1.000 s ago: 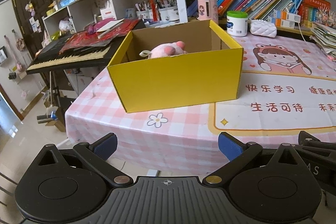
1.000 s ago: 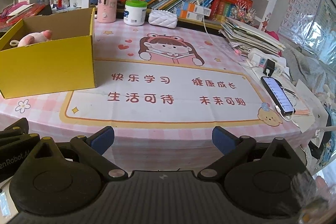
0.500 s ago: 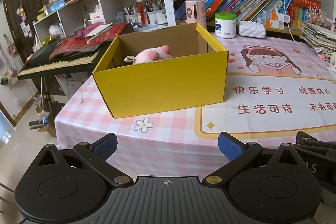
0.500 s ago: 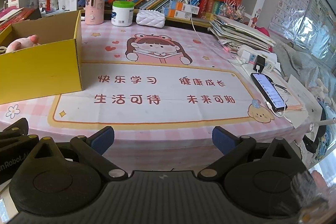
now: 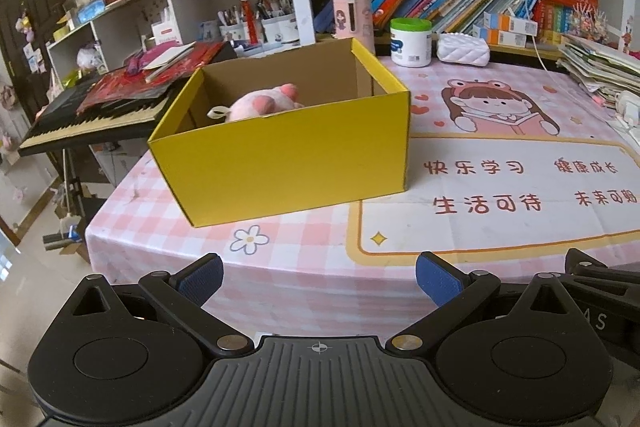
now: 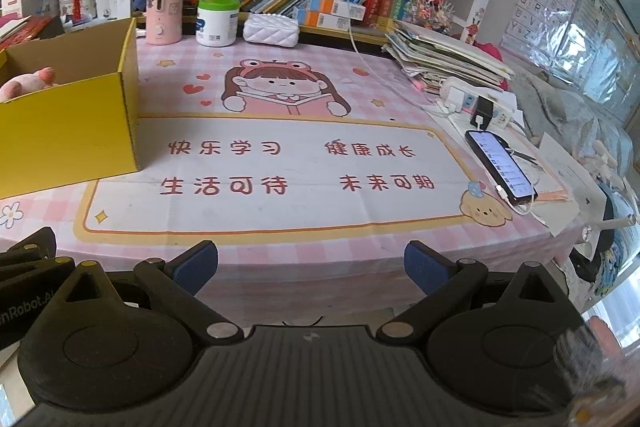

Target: Organize objects

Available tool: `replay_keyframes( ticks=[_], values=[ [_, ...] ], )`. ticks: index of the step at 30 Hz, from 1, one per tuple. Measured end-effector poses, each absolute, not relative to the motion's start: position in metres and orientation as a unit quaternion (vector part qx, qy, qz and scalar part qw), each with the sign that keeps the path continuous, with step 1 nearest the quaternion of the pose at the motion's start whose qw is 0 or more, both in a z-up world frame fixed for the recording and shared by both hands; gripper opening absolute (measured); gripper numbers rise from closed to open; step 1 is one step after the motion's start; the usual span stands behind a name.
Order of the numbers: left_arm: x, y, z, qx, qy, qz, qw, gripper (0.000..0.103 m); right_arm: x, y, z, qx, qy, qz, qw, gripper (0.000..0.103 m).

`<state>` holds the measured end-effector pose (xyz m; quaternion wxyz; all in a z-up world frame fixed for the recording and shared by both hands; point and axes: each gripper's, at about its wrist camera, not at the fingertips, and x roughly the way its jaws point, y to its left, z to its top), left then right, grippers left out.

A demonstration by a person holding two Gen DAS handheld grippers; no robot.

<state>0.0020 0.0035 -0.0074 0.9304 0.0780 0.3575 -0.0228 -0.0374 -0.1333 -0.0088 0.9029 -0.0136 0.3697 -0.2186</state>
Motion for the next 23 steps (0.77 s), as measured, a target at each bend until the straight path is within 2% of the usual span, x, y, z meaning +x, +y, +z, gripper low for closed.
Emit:
replay_keyframes(
  ticks=[23],
  values=[
    [0.0055, 0.0025, -0.0086, 0.063, 0.363, -0.031, 0.929, 0.103, -0.0336, -0.1406, -0.0106, -0.011, 0.375, -0.22, 0.901, 0.101]
  ],
)
